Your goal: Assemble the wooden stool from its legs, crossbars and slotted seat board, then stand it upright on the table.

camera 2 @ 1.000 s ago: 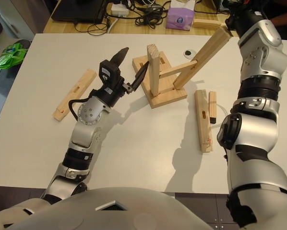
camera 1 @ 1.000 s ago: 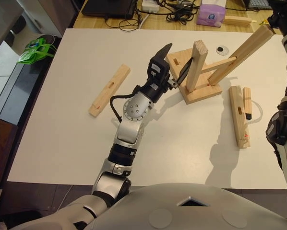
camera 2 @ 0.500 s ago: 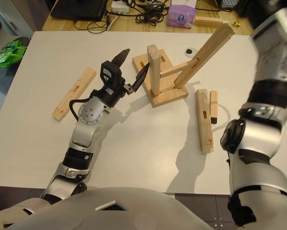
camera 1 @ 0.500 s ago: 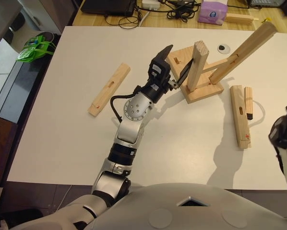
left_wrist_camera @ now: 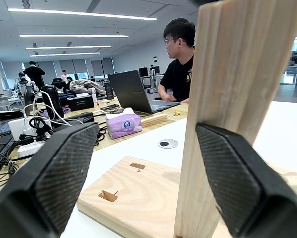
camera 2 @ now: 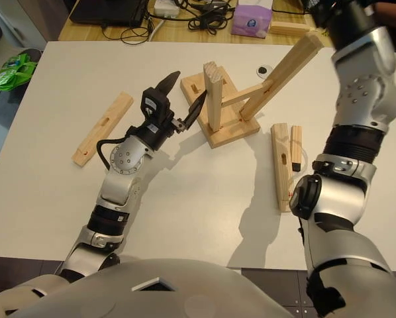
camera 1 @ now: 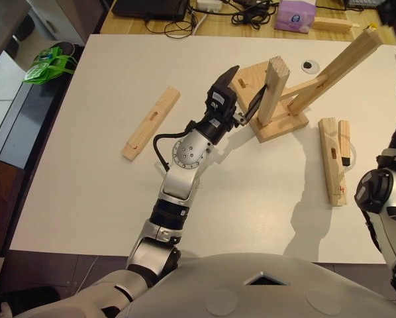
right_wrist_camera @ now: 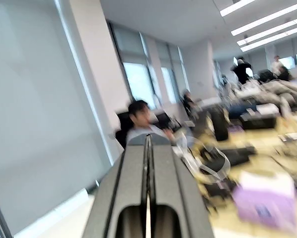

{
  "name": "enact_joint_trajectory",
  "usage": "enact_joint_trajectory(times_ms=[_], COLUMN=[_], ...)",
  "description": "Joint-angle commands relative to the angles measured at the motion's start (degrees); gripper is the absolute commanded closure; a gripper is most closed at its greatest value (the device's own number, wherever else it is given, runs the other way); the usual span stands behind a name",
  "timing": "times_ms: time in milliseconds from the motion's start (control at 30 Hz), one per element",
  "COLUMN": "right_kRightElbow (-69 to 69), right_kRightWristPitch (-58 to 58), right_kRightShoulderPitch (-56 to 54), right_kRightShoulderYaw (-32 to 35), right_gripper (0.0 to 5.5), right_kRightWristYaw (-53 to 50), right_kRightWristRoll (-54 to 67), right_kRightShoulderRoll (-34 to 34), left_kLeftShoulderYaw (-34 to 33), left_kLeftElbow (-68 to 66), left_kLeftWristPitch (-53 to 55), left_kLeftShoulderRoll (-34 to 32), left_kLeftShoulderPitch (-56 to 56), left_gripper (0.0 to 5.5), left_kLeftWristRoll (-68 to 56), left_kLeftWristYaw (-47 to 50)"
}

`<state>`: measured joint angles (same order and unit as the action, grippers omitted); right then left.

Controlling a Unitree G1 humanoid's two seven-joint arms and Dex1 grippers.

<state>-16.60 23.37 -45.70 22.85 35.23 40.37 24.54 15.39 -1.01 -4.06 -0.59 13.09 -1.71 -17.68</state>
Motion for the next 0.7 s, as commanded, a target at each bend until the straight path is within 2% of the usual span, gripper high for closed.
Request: enact_joint_trajectory(times_ms=[33, 167, 333, 500, 700], right_kRightElbow=[14.93, 28.55, 29.54, 25.63, 26.58], right_kRightWristPitch=[9.50, 20.15, 15.95, 7.33, 1.56], right_kRightShoulderPitch=[4.14, 19.74, 36.59, 42.26, 45.27], right_kRightShoulderYaw=[1.29, -3.91, -13.82, -17.55, -24.25], right_gripper=[5.49, 5.49, 5.49, 5.49, 5.49], right_kRightWristYaw=[1.06, 10.73, 24.08, 30.67, 31.50], right_kRightWristRoll=[10.03, 16.19, 5.47, -2.90, -10.64], right_kRightShoulderRoll=[1.94, 7.31, 15.32, 17.41, 16.85], left_kLeftShoulderYaw=[2.04, 3.83, 1.35, 0.61, 0.94], left_kLeftElbow=[-2.03, -2.69, -0.28, 2.61, 4.73], left_kLeftWristPitch=[-0.11, 1.35, 2.77, 3.22, 3.90], left_kLeftShoulderRoll=[2.05, 2.70, 0.96, 1.23, 0.91], left_kLeftShoulderPitch=[0.76, -0.59, -2.78, -4.27, -6.63], left_gripper=[1.87, 1.87, 1.87, 1.87, 1.87], left_kLeftWristRoll=[1.87, 3.51, 3.55, 2.55, 2.11], left_kLeftWristYaw=[1.07, 2.03, 2.97, 2.95, 2.61])
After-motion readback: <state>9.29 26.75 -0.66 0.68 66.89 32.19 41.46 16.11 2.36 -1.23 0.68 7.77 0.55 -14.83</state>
